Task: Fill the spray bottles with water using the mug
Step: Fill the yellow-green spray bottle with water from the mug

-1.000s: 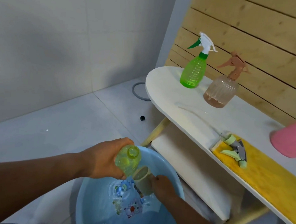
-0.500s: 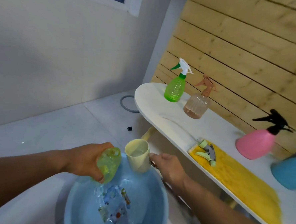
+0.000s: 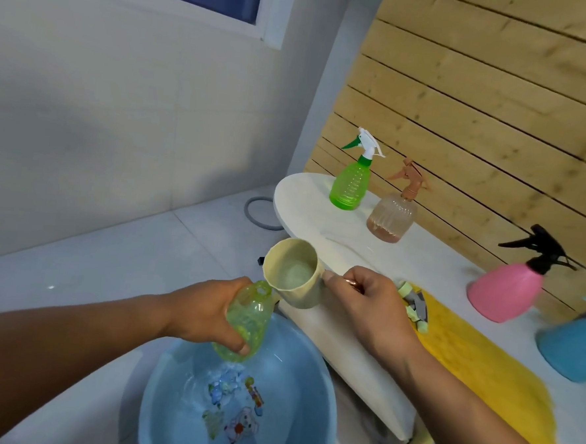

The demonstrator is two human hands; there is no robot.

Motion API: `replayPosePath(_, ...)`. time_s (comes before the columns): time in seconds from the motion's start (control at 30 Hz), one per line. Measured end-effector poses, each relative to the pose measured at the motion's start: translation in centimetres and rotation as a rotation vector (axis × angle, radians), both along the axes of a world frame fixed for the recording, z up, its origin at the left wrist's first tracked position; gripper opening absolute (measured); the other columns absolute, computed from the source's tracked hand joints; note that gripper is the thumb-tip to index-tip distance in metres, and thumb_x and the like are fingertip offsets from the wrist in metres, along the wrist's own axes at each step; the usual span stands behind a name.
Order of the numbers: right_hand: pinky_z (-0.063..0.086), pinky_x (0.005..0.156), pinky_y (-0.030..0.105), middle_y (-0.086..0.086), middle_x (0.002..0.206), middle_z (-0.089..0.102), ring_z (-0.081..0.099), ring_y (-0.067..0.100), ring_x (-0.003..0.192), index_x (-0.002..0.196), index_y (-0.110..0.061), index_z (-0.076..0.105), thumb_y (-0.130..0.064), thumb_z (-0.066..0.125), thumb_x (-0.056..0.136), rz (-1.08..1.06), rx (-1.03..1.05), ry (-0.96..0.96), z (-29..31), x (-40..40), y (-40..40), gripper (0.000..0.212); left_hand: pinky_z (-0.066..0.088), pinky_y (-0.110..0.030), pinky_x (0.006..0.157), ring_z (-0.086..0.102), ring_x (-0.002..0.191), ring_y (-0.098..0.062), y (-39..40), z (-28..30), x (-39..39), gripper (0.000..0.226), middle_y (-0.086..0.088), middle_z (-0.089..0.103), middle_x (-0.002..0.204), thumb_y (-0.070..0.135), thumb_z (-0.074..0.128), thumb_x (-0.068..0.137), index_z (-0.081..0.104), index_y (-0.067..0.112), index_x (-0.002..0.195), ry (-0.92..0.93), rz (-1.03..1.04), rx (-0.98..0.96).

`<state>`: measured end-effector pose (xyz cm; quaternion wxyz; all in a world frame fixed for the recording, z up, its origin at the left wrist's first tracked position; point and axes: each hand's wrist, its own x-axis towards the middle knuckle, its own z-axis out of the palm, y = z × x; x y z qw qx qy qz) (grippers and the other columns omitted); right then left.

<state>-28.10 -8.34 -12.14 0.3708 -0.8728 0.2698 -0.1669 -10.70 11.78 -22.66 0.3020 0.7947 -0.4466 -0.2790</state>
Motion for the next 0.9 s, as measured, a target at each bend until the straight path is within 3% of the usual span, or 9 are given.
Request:
replayPosePath(0.27, 0.032, 0.051, 0.025, -0.014, 0.053, 0.051, 0.044, 0.005, 0.055, 0.066, -0.017, 0.053, -0.046, 0.067, 0.092, 0.006, -0.151, -0.054, 1.2, -0.6, 0.4, 0.041, 0.059, -0.033, 0.090, 0.067, 0.098, 0.000, -0.1, 0.3, 0.0, 0.065, 0.020, 0.069, 0.106, 0.056, 0.093, 0.061, 0.053, 0.048, 0.112, -0.013, 0.007, -0.008)
replayPosePath(0.4, 0.036, 0.056, 0.032, -0.008, 0.058, 0.049, 0.046, 0.010, 0.060, 0.069, -0.017, 0.054, -0.047, 0.065, 0.092, 0.022, -0.256, -0.070, 1.5, -0.7, 0.6, 0.040, 0.058, -0.032, 0.089, 0.067, 0.097, 0.000, -0.1, 0.3, 0.1, 0.065, 0.020, 0.069, 0.105, 0.056, 0.093, 0.061, 0.052, 0.047, 0.111, -0.023, 0.013, 0.004)
replayPosePath(0.7, 0.036, 0.058, 0.034, -0.007, 0.066, 0.049, 0.048, 0.008, 0.066, 0.064, -0.027, 0.043, -0.047, 0.065, 0.092, 0.035, -0.389, -0.090, 1.7, -0.8, 1.2, 0.041, 0.058, -0.032, 0.090, 0.065, 0.100, 0.000, -0.2, 0.4, -0.1, 0.067, 0.020, 0.068, 0.108, 0.057, 0.091, 0.063, 0.051, 0.047, 0.115, -0.036, 0.007, 0.017)
replayPosePath(0.9, 0.040, 0.060, 0.038, -0.005, 0.069, 0.049, 0.049, 0.011, 0.067, 0.067, -0.025, 0.045, -0.048, 0.063, 0.093, 0.044, -0.450, -0.085, 1.8, -1.0, 1.3, 0.040, 0.058, -0.033, 0.091, 0.065, 0.100, 0.000, -0.5, 0.5, -0.1, 0.066, 0.021, 0.068, 0.108, 0.057, 0.091, 0.063, 0.052, 0.048, 0.114, -0.037, 0.003, 0.009)
